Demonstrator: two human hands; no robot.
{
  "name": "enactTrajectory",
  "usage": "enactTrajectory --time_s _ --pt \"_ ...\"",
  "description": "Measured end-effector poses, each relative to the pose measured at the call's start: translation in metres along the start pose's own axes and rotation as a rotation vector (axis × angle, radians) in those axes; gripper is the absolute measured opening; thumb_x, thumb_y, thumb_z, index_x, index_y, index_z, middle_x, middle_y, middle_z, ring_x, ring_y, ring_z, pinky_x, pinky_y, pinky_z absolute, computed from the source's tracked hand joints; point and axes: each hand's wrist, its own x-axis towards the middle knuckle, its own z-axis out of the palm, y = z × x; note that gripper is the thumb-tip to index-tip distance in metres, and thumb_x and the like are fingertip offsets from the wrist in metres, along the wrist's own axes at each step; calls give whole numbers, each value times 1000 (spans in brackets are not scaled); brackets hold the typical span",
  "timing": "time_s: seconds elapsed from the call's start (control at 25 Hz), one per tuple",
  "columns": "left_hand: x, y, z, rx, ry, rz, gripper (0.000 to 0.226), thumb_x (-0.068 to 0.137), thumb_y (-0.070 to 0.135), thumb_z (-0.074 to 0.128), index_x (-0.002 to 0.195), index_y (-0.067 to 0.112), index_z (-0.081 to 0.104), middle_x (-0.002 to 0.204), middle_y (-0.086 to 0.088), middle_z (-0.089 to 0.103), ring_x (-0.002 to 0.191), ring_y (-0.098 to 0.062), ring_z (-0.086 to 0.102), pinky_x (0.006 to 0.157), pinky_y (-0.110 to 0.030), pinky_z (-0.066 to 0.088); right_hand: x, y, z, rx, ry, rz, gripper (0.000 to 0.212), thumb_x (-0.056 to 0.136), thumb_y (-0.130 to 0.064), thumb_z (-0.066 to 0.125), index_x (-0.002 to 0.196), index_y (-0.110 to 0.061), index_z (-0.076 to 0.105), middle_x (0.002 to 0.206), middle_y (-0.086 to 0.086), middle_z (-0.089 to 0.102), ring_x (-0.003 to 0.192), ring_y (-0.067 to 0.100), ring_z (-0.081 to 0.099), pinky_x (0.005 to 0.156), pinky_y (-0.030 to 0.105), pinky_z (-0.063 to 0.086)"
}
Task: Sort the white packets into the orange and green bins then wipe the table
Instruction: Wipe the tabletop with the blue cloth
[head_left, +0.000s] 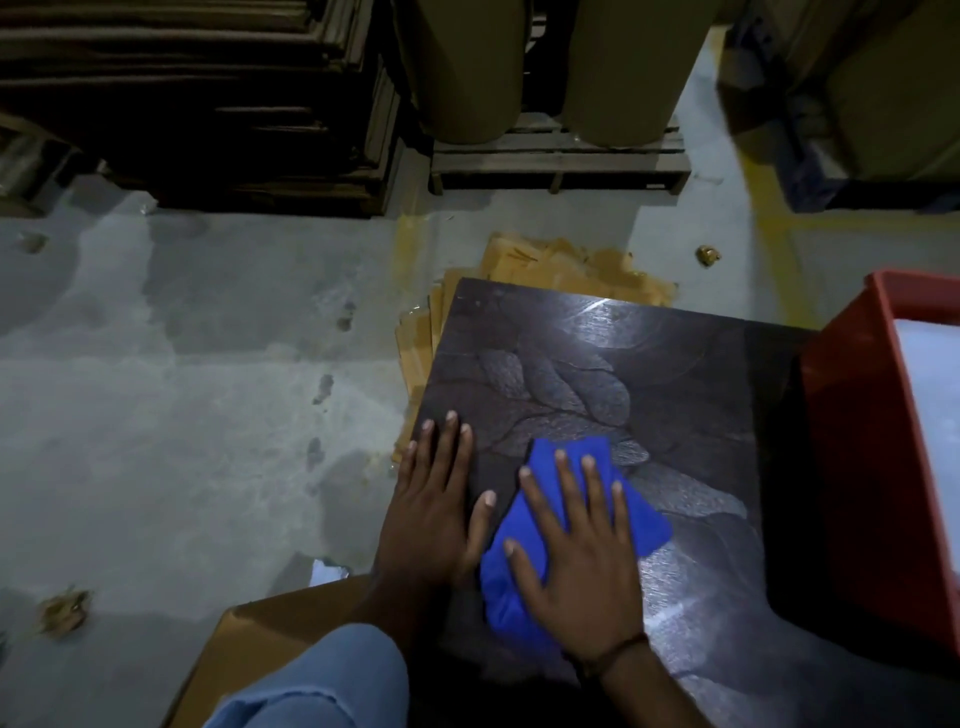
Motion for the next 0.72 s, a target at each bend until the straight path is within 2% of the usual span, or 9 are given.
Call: enactTrajectory --time_s 0.12,0.32,0.44,0.6,0.72 --pt "0 2 0 -1 -11 1 76 99 43 47 160 11 16 169 -7 5 156 -27 1 123 -52 20 4 -2 3 -13 -1 19 71 92 -58 47 155 -31 29 166 6 15 154 31 6 119 59 15" --pt "1 0 3 42 -28 -17 75 99 46 44 160 11 16 169 -7 6 156 -27 1 123 -51 20 163 14 15 -27 58 249 69 92 -62 33 154 -32 31 164 9 22 152 34 12 120 58 10" --pt "1 0 5 52 -37 -27 74 101 50 38 160 14 13 170 -5 2 157 -25 -1 124 -50 17 222 9 24 -28 17 159 72 90 -65 31 155 -34 29 164 8 22 152 34 10 121 58 5" --pt "0 -2 8 53 -34 -21 74 101 49 39 160 11 17 169 -6 3 156 -27 0 123 -51 19 186 5 26 -63 27 -34 71 91 -67 34 155 -36 27 164 6 24 152 31 12 121 57 9" --pt "-1 0 8 36 -16 -19 74 100 47 43 160 12 17 169 -6 6 156 -26 1 123 -51 20 116 31 18 -77 88 13 70 92 -65 39 155 -36 28 164 4 23 153 30 12 121 55 11"
